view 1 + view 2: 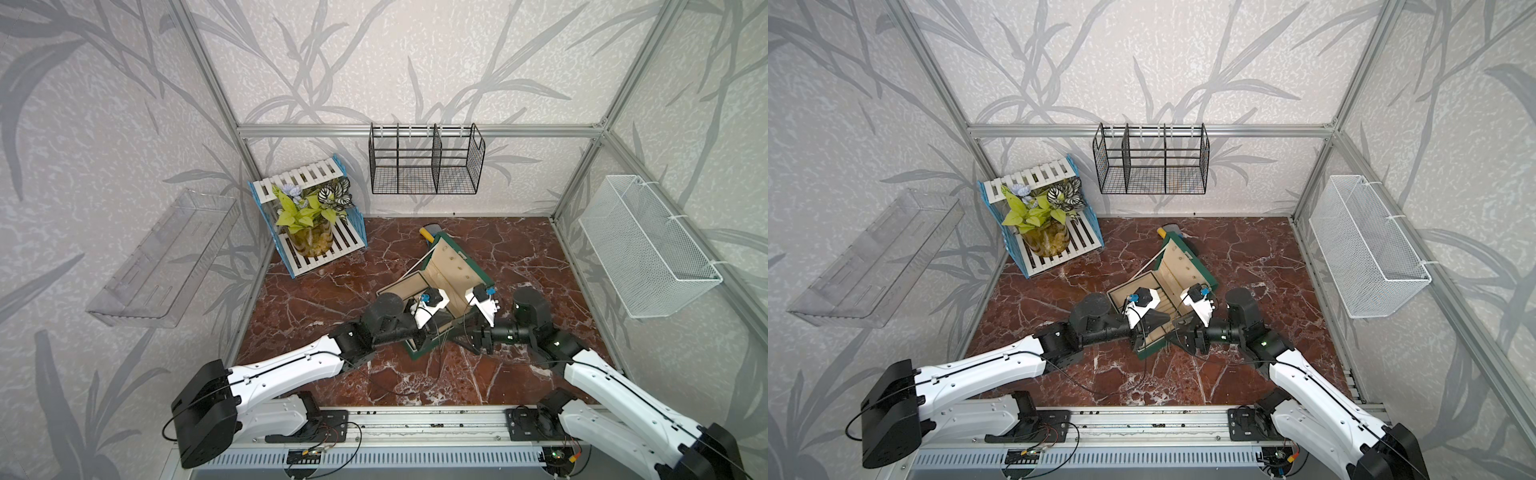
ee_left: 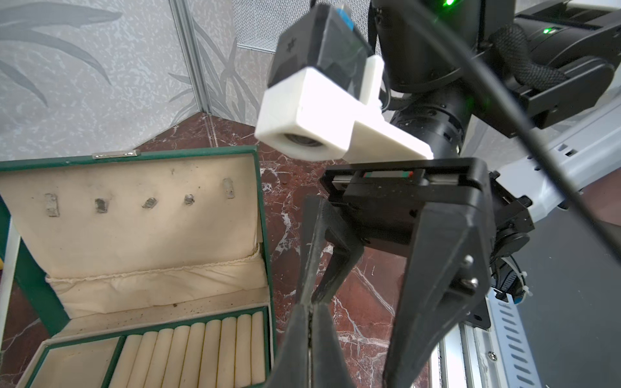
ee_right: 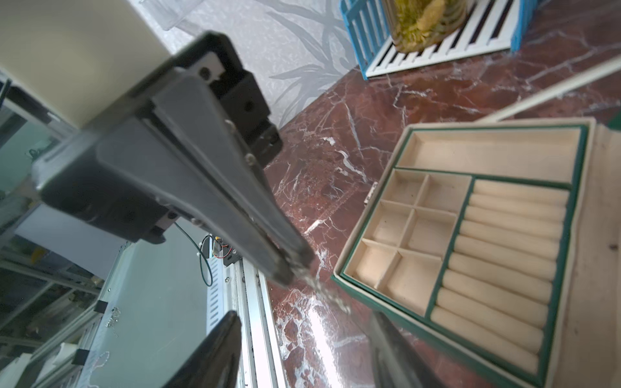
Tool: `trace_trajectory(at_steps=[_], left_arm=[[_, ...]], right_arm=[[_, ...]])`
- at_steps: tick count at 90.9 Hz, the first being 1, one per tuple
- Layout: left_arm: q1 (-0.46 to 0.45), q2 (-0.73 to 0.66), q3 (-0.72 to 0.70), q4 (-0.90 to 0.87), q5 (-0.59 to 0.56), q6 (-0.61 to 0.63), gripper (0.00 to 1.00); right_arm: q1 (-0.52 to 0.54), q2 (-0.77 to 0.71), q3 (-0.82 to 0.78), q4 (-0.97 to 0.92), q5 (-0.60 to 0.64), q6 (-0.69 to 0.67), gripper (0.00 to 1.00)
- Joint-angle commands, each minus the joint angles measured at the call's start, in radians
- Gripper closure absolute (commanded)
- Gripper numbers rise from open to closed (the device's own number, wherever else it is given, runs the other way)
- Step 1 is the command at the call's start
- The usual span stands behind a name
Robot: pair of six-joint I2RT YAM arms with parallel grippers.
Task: Put jewelry chain into jewelry box
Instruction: Adjust the necklace.
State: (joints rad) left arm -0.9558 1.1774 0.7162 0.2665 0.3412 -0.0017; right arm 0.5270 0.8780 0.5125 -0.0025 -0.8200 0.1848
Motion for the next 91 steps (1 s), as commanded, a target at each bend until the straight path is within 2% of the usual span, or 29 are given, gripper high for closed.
trace_trajectory(at_steps=[1, 20, 22, 31, 32, 38, 40, 41, 44, 47, 51, 55, 58, 73, 91], left_arm=[[-0.005, -0.025, 0.035, 0.000, 0.033, -0.020, 1.00], [-0.005, -0.034, 0.040, 0.014, 0.044, -0.035, 1.00], [-0.005, -0.036, 0.040, 0.015, 0.043, -0.035, 1.00], [-0.005, -0.041, 0.040, 0.013, 0.022, -0.037, 1.00], [-0.005, -0.041, 0.040, 0.013, 0.018, -0.037, 1.00], [-0.004, -0.052, 0.029, 0.022, -0.012, -0.044, 1.00], [-0.004, -0.059, 0.024, 0.030, -0.029, -0.055, 1.00], [-0.004, -0.063, 0.020, 0.034, -0.038, -0.059, 0.98], [-0.004, -0.079, 0.005, 0.053, -0.079, -0.074, 0.79], [-0.004, -0.095, -0.020, 0.077, -0.129, -0.098, 0.51], [-0.002, -0.124, -0.063, 0.127, -0.181, -0.116, 0.25], [0.005, -0.160, -0.118, 0.188, -0.205, -0.125, 0.11], [0.011, -0.184, -0.154, 0.229, -0.205, -0.129, 0.07], [0.030, -0.221, -0.274, 0.356, -0.106, -0.097, 0.07], [0.032, -0.100, -0.287, 0.432, -0.053, -0.046, 0.25]], right_arm=[[0.028, 0.007, -0.005, 0.117, 0.031, -0.052, 0.39], [0.059, 0.056, -0.004, 0.186, 0.096, -0.056, 0.45], [0.059, 0.054, -0.006, 0.192, 0.102, -0.057, 0.49], [0.059, 0.044, -0.006, 0.198, 0.129, -0.052, 0.76], [0.059, 0.044, -0.006, 0.198, 0.129, -0.052, 0.76], [0.059, 0.032, 0.006, 0.174, 0.142, -0.054, 0.98], [0.060, 0.029, 0.011, 0.163, 0.148, -0.053, 1.00], [0.059, 0.027, 0.012, 0.158, 0.153, -0.052, 1.00], [0.060, 0.018, 0.018, 0.146, 0.164, -0.046, 1.00], [0.059, 0.011, 0.022, 0.136, 0.175, -0.036, 1.00], [0.060, -0.001, 0.026, 0.127, 0.186, -0.023, 1.00], [0.060, -0.011, 0.034, 0.120, 0.202, -0.006, 1.00], [0.060, -0.017, 0.042, 0.110, 0.209, 0.004, 1.00], [0.059, -0.035, 0.093, 0.057, 0.226, 0.055, 1.00], [0.060, -0.038, 0.153, 0.026, 0.245, 0.103, 1.00]])
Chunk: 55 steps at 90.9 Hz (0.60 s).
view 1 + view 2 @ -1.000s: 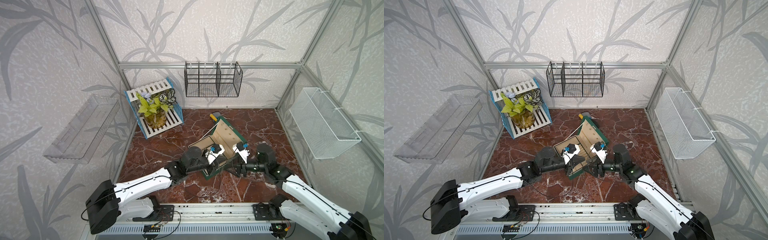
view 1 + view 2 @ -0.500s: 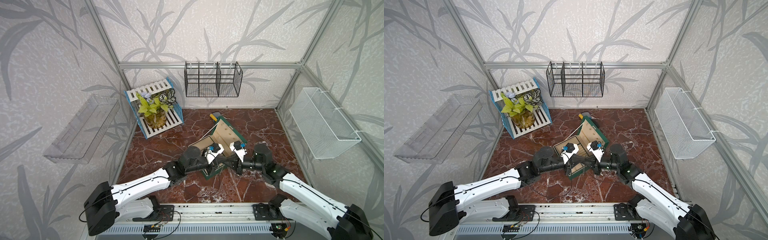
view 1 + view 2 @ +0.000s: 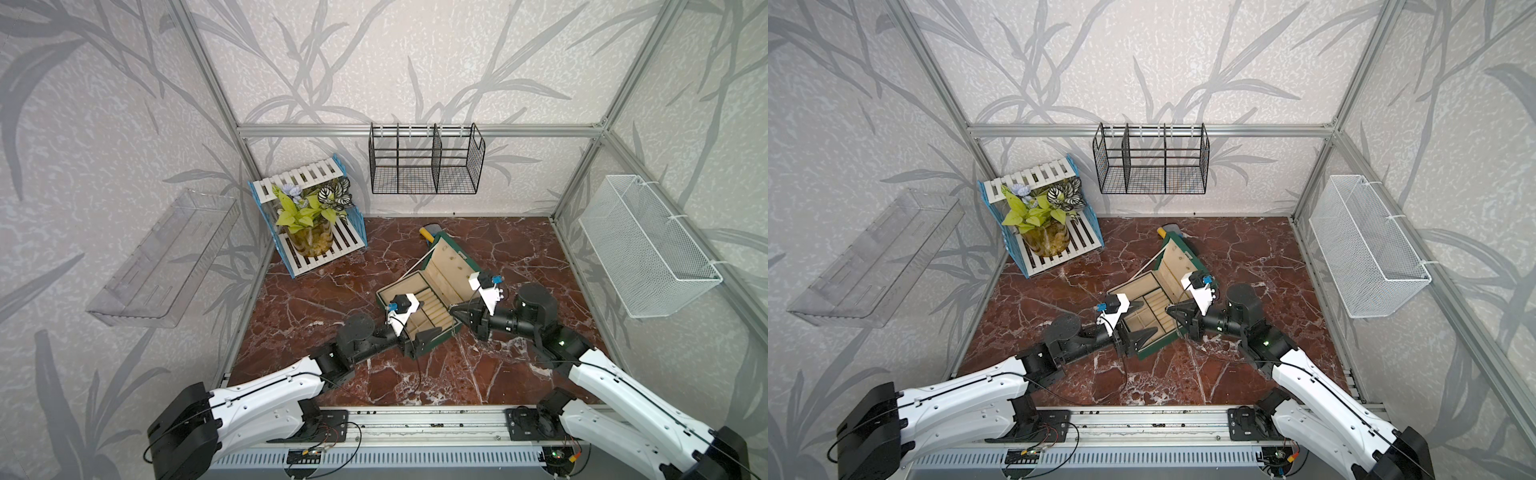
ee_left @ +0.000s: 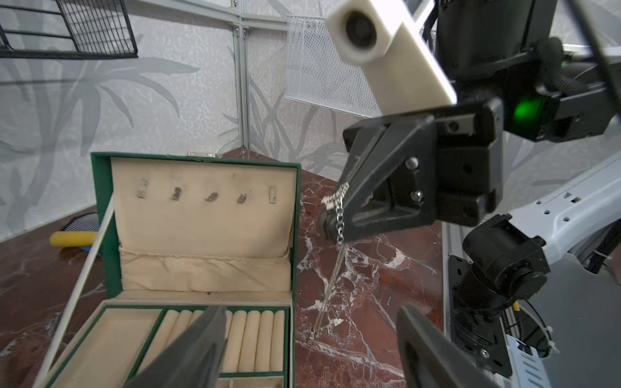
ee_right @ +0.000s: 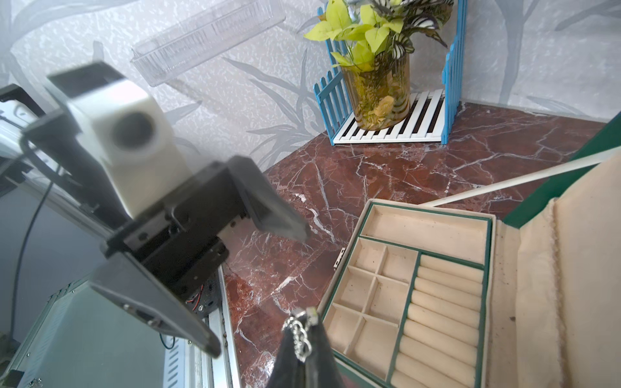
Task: Put jewelry chain into jewelry box
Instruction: Adjust the necklace.
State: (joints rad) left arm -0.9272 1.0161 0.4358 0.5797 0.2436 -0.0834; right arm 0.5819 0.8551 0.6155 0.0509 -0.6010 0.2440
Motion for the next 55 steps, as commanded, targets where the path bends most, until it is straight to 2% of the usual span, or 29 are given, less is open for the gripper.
trace_trajectory(at_steps=[1, 19, 55], left_arm=[[0.004, 0.067, -0.006, 0.125, 0.045, 0.038, 0.26], [0.010, 0.193, 0.013, 0.205, 0.065, 0.063, 0.37], [0.011, 0.368, 0.069, 0.313, 0.175, 0.038, 0.47]], right_arm=[[0.004, -0.016, 0.054, -0.029, 0.028, 0.047, 1.00], [0.004, -0.011, 0.103, -0.030, 0.037, 0.079, 1.00], [0.004, -0.024, 0.132, -0.032, 0.025, 0.098, 1.00]])
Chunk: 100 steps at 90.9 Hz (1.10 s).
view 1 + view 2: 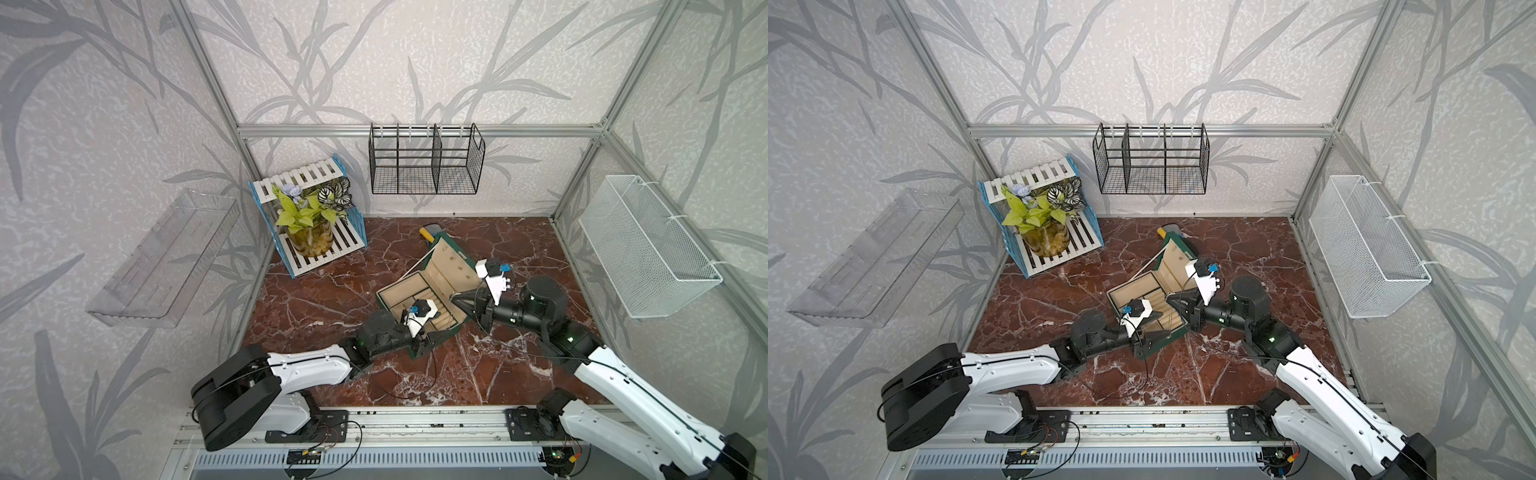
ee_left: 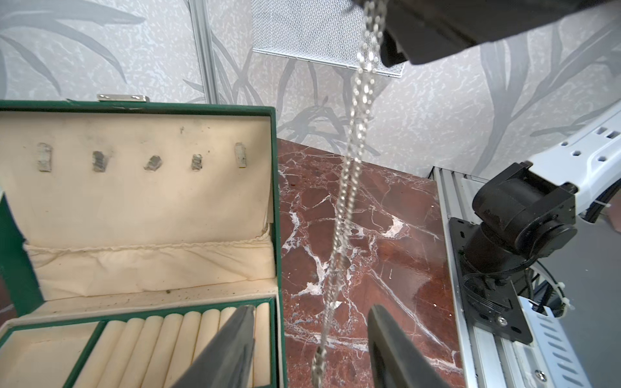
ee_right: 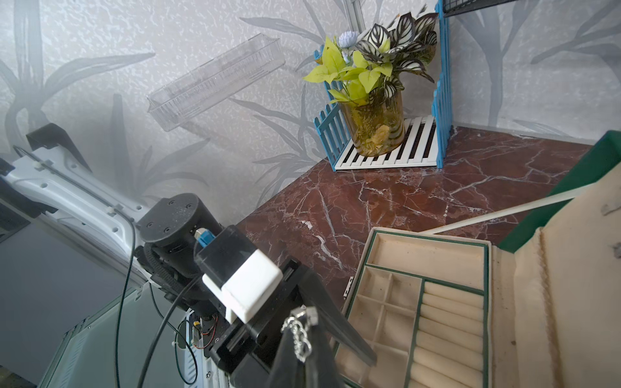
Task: Put jewelry chain into jewelry box
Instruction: Adjust the necklace.
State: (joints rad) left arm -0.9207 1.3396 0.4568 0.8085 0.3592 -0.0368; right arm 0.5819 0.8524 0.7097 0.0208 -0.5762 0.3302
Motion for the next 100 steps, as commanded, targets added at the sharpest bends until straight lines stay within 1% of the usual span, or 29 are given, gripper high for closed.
trace_trajectory(at_steps=[1, 9, 21, 31, 37, 42, 52, 55, 56, 62, 68, 73, 79, 90, 100], left_arm=[[0.005, 0.050, 0.052, 0.087, 0.062, -0.009, 0.47], [0.005, 0.095, 0.075, 0.112, 0.070, -0.014, 0.49], [0.006, 0.151, 0.091, 0.142, 0.048, -0.014, 0.51], [0.006, 0.179, 0.095, 0.150, 0.061, -0.018, 0.58], [0.006, 0.193, 0.090, 0.161, 0.084, -0.030, 0.65], [0.006, 0.203, 0.082, 0.176, 0.100, -0.044, 0.73], [0.006, 0.214, 0.066, 0.204, 0.111, -0.067, 0.92], [0.005, 0.212, 0.062, 0.206, 0.104, -0.070, 0.99], [0.005, 0.211, 0.061, 0.206, 0.100, -0.070, 1.00], [0.006, 0.199, 0.041, 0.207, 0.066, -0.076, 1.00], [0.008, 0.179, 0.018, 0.188, 0.030, -0.071, 1.00], [0.011, 0.155, 0.008, 0.143, 0.009, -0.065, 1.00], [0.014, 0.117, 0.003, 0.070, -0.010, -0.056, 1.00], [0.017, 0.022, 0.005, -0.100, -0.047, -0.025, 1.00], [0.025, -0.058, 0.016, -0.260, -0.081, -0.010, 1.00]], right_arm=[[0.004, -0.021, 0.038, -0.002, 0.001, 0.011, 1.00], [0.005, -0.028, 0.040, -0.006, 0.005, 0.009, 1.00], [0.004, -0.037, 0.039, -0.011, 0.010, 0.006, 1.00], [0.004, -0.046, 0.040, -0.015, 0.015, 0.008, 1.00], [0.005, -0.053, 0.041, -0.015, 0.022, 0.009, 1.00], [0.005, -0.057, 0.041, -0.015, 0.026, 0.010, 1.00], [0.004, -0.069, 0.039, -0.029, 0.046, 0.008, 1.00], [0.004, -0.074, 0.040, -0.041, 0.060, 0.006, 1.00], [0.004, -0.075, 0.039, -0.045, 0.066, 0.006, 1.00], [0.005, -0.090, 0.038, -0.090, 0.136, 0.009, 1.00], [0.005, -0.110, 0.029, -0.134, 0.234, 0.019, 1.00], [0.004, -0.127, 0.016, -0.158, 0.314, 0.030, 1.00], [0.004, -0.135, -0.002, -0.183, 0.380, 0.041, 1.00], [0.004, -0.130, -0.062, -0.191, 0.444, 0.080, 1.00], [0.004, -0.130, -0.157, -0.143, 0.484, 0.116, 1.00]])
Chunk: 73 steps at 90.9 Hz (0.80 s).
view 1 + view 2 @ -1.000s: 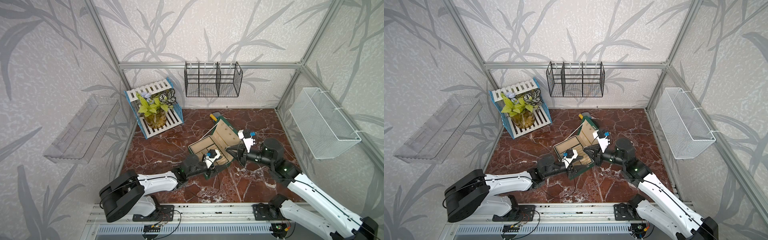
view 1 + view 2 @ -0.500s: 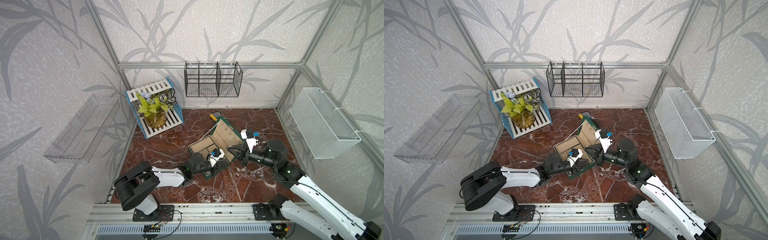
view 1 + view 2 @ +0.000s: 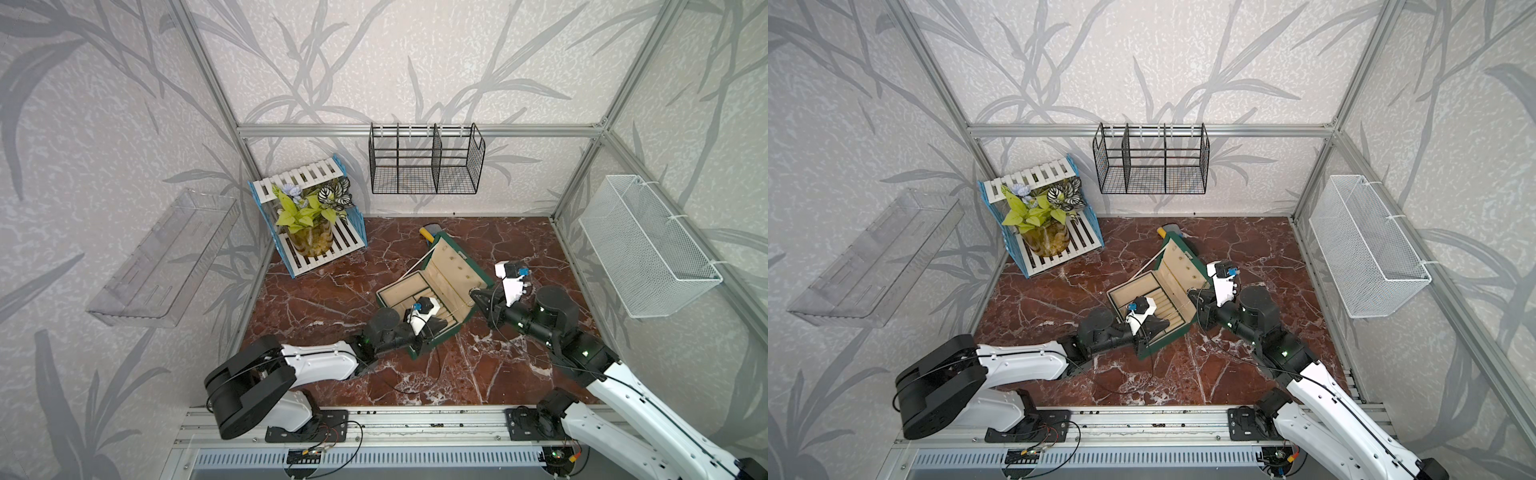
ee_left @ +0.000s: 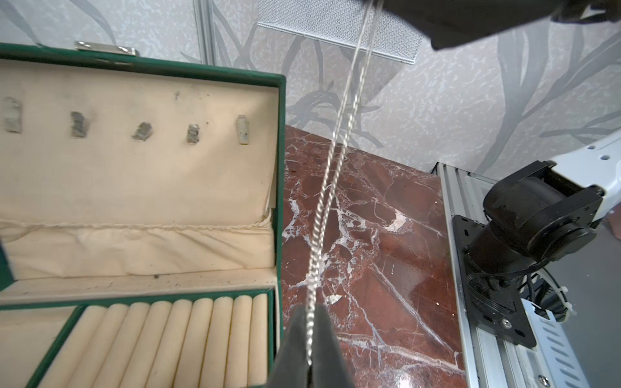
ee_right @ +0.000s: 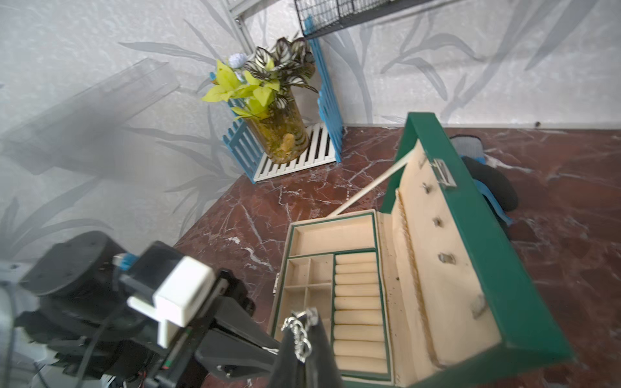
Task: Put jewelry chain into jewelry box
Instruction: Adjust the necklace.
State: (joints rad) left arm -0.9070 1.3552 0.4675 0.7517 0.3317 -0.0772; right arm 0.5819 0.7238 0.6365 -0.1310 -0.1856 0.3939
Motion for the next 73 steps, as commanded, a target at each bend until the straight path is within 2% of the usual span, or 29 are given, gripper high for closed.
trace_trajectory(at_steps=[1, 12, 30, 36, 42, 50, 56, 73], left_arm=[[0.012, -0.082, 0.007, -0.218, -0.053, 0.031, 1.00], [0.016, -0.134, 0.071, -0.409, -0.014, 0.047, 1.00], [0.015, -0.127, 0.242, -0.697, 0.066, 0.109, 1.00], [0.015, -0.117, 0.292, -0.770, 0.083, 0.133, 1.00], [0.016, -0.102, 0.340, -0.846, 0.098, 0.160, 1.00], [0.016, -0.076, 0.400, -0.924, 0.115, 0.187, 1.00], [0.016, -0.057, 0.439, -0.977, 0.128, 0.204, 1.00], [0.017, -0.033, 0.529, -1.092, 0.111, 0.240, 1.00]], right_arm=[[0.004, -0.001, -0.092, 0.015, 0.095, 0.056, 1.00], [0.004, 0.011, -0.190, 0.124, 0.055, 0.059, 1.00], [0.004, 0.087, -0.298, 0.285, -0.076, -0.017, 1.00], [0.004, 0.116, -0.303, 0.299, -0.120, -0.041, 0.91], [0.005, 0.134, -0.305, 0.317, -0.165, -0.065, 0.69], [0.009, 0.144, -0.326, 0.372, -0.198, -0.094, 0.56], [0.014, 0.142, -0.339, 0.399, -0.208, -0.121, 0.51], [0.043, 0.116, -0.339, 0.390, -0.247, -0.217, 0.46]])
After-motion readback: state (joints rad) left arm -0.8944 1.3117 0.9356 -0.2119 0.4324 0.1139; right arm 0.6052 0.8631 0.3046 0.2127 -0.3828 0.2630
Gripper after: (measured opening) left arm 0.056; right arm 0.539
